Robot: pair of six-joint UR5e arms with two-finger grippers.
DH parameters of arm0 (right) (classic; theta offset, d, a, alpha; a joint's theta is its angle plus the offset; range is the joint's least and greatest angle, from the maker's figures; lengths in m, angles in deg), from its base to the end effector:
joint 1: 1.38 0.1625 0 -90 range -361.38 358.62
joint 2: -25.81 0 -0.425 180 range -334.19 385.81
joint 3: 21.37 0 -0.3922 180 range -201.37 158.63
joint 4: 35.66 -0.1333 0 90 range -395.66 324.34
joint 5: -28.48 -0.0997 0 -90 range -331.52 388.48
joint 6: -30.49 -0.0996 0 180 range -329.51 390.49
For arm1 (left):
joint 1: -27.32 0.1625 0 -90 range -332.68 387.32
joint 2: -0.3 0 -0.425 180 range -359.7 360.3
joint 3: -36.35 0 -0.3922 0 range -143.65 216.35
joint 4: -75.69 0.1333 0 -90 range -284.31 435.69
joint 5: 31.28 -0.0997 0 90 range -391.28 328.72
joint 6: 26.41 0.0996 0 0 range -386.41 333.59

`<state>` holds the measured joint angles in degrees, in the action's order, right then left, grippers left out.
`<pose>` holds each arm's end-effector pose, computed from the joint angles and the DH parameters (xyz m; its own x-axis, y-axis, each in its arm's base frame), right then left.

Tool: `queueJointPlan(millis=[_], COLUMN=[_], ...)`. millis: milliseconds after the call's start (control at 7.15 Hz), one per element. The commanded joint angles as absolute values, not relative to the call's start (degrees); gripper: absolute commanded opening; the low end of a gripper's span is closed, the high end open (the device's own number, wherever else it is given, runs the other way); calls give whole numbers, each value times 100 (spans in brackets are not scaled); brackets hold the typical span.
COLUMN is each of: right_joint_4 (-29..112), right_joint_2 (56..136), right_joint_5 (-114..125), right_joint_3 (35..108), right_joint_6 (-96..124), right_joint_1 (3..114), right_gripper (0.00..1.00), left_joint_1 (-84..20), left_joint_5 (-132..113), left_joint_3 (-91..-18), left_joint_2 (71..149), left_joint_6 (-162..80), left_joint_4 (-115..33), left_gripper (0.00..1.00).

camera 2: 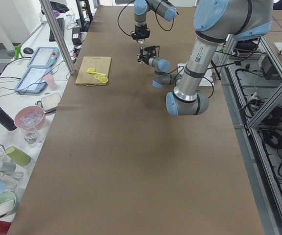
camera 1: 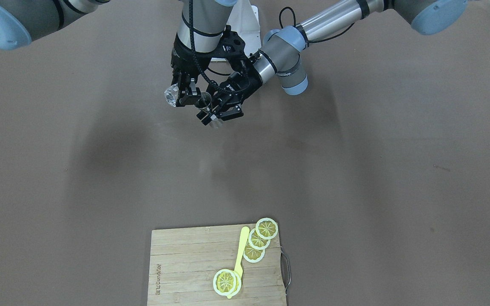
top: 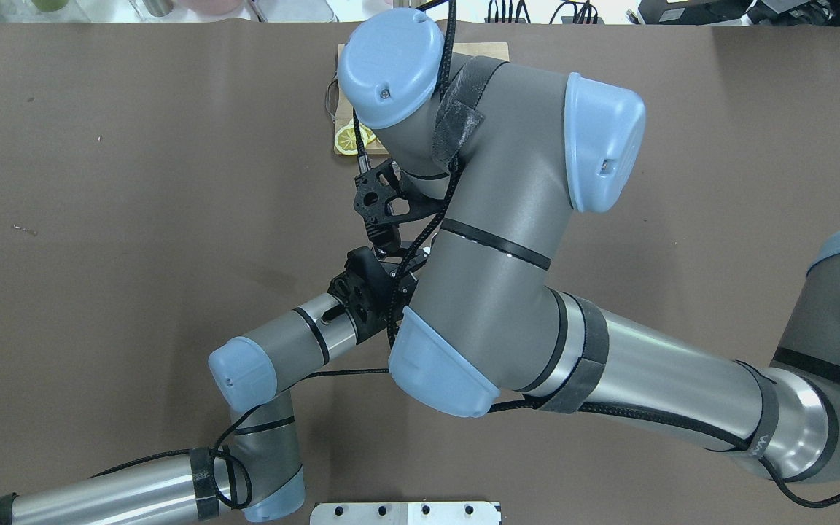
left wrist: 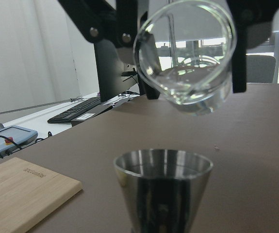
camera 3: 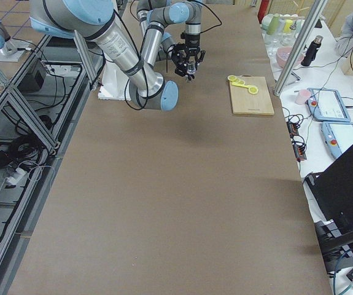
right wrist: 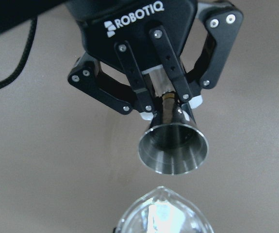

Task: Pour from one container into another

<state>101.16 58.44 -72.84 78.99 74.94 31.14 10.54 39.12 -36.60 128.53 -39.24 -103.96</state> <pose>-0.4739 -0.4370 0.0844 -0.2175 -0.9688 -0.1190 0.8901 -0.2469 0.3832 0.6038 -0.3562 0.2281 0.4823 0.8140 -0.3239 0.4590 0.0801 0.8848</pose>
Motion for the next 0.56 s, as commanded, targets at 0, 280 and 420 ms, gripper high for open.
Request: queueJointPlan(millis=[0, 280, 420], right_joint_4=[10136, 10136, 10136], right_joint_2=[5711, 5701, 5701], right_joint_5=[-7216, -7180, -7172], right_joint_3=[7681, 7602, 7592], right_joint_6=[7514, 7523, 7523], right_joint_1=[3079, 3052, 3044], right_gripper=[0, 0, 0], left_joint_1=[1054, 1054, 1054], left_joint_5=[3912, 3912, 3912], left_joint_3=[-3660, -3660, -3660], left_joint_2=[12853, 12853, 12853], left_joint_6=[-3924, -3924, -3924], left_joint_4=[-10396, -10396, -10396], left_gripper=[0, 0, 0])
